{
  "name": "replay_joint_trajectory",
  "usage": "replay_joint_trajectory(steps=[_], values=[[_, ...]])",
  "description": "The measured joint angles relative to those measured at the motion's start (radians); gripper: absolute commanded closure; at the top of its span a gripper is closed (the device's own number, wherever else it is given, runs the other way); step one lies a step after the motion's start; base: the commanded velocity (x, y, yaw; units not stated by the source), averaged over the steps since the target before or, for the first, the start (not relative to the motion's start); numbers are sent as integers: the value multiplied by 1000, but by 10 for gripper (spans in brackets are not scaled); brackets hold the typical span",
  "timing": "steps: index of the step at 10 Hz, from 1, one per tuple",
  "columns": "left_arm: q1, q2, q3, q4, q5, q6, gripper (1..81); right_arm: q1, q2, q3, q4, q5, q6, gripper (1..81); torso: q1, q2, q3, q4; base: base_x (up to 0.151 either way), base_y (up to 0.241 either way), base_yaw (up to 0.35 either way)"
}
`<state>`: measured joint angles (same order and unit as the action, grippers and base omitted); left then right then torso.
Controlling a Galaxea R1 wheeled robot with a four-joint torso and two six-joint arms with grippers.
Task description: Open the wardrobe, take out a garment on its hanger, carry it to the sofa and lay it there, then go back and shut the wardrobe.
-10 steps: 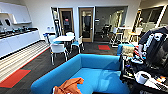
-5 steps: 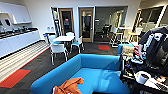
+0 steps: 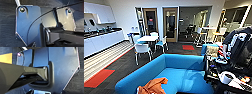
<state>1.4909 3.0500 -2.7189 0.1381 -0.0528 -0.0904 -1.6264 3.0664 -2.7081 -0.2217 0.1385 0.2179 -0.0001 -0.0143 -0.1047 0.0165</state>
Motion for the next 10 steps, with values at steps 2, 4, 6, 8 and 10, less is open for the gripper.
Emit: replay_joint_trajectory(steps=[2,4,6,8,10], values=[[-8,0,0,0,3,0,10,-3,0,0,0,-1,0,10,0,0,0,0,0,0,246],[-13,-2,0,0,5,7,10,6,-3,-7,1,2,0,10,1,0,0,0,0,0,287],[-10,-2,-1,1,5,7,10,4,0,-9,0,-1,0,10,0,0,0,0,0,0,296],[-11,-2,-1,0,4,8,10,6,-1,-10,0,0,0,10,0,0,0,0,0,0,296],[-11,-2,-1,0,3,11,10,6,0,-10,0,-1,0,10,0,0,0,0,0,0,296]])
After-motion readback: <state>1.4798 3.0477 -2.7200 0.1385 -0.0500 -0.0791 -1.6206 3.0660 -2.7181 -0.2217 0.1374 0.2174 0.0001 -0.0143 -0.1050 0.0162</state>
